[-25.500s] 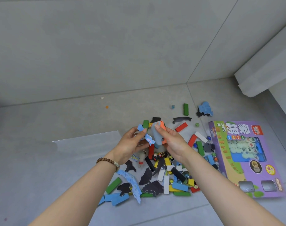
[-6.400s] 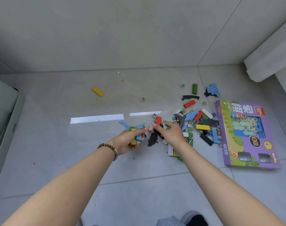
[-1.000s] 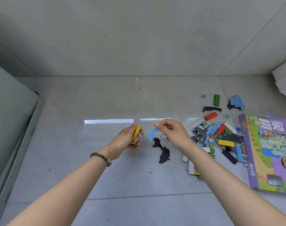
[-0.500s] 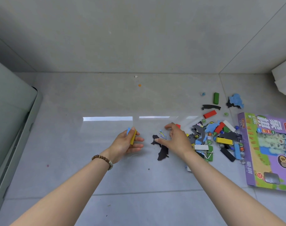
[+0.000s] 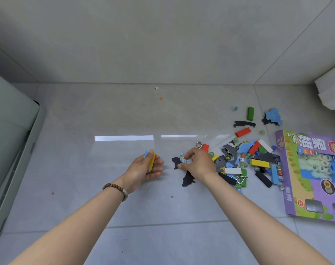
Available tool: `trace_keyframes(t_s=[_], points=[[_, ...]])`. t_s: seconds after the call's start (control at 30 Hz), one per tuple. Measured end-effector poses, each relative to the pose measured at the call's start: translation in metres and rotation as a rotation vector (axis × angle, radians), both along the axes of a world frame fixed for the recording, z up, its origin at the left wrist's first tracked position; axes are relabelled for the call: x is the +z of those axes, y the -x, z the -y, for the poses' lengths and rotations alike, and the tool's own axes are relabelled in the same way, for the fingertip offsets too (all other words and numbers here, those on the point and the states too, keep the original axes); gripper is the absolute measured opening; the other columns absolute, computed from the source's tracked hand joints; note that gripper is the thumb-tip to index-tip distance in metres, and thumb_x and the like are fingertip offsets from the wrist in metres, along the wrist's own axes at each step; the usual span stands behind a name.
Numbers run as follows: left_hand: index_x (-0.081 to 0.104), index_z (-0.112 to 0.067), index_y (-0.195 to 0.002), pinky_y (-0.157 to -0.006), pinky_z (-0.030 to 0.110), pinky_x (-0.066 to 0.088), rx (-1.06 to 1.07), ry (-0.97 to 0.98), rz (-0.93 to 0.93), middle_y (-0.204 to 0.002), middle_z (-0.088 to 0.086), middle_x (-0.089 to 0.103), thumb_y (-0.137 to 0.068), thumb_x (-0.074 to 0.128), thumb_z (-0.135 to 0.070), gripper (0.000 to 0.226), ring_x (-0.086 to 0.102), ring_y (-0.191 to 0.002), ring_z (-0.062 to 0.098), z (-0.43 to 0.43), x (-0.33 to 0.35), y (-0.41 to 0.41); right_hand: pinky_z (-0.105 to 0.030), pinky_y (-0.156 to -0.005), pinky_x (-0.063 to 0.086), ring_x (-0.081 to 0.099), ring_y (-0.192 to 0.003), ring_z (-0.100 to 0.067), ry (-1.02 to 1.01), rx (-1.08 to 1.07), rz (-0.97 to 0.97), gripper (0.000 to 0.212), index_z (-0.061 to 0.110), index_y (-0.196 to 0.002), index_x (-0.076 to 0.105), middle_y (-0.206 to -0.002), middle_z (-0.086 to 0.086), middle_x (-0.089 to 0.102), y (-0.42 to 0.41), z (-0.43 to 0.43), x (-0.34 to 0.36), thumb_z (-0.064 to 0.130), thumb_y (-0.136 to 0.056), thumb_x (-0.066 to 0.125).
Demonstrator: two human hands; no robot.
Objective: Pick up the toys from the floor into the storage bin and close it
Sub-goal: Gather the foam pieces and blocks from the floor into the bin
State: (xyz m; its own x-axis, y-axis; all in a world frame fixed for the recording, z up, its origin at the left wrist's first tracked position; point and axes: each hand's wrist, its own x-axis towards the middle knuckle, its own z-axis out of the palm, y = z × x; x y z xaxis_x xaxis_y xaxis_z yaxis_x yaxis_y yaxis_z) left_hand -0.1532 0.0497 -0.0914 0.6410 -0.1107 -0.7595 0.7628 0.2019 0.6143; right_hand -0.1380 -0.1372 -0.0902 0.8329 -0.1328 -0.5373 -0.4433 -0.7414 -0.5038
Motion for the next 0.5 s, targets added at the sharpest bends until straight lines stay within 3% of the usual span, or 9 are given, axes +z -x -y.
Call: trace_keyframes(t_s=[0.13,0.27,0.4,0.5], points=[[0.056,-0.007,-0.095,-0.072,0.024,0.059,0.018,0.05,-0.008,-0.103,0.008,0.069,-0.098,0.042,-0.034,0.031,0.069,-0.084,0.019,0.002,-0.002,0.0,-0.023,-0.052,0.031,0.046,-0.074,-0.015,-0.089,-0.032,0.025,0.03,0.021,-0.083,0.055,-0.068,0.014,0.042,0.001,-0.001,-0.005,0.024,-0.069,0.081],[0.055,-0.004,-0.094,-0.08,0.024,0.057,0.022,0.098,-0.018,-0.109,0.012,0.068,-0.099,0.041,-0.032,0.032,0.068,-0.095,0.022,0.005,-0.002,0.0,-0.03,-0.072,0.044,0.05,-0.083,-0.014,-0.096,-0.062,0.053,0.036,0.02,-0.093,0.055,-0.088,0.009,0.053,0.006,-0.004,-0.008,0.029,-0.069,0.08],[0.054,-0.003,-0.094,-0.081,0.024,0.056,0.021,0.119,-0.036,-0.111,0.014,0.066,-0.1,0.038,-0.031,0.033,0.066,-0.098,0.021,0.01,0.0,0.0,-0.026,-0.064,0.037,0.05,-0.075,-0.015,-0.096,-0.098,0.078,0.033,0.022,-0.087,0.055,-0.087,0.006,0.055,0.011,-0.011,-0.012,0.029,-0.068,0.081],[0.054,-0.003,-0.096,-0.083,0.025,0.055,0.004,0.114,-0.035,-0.114,0.012,0.066,-0.1,0.037,-0.032,0.034,0.065,-0.102,0.021,0.01,0.0,0.001,-0.028,-0.067,0.043,0.055,-0.078,-0.016,-0.127,-0.139,0.083,0.029,0.021,-0.084,0.056,-0.084,0.004,0.056,0.012,-0.012,-0.013,0.025,-0.07,0.08]])
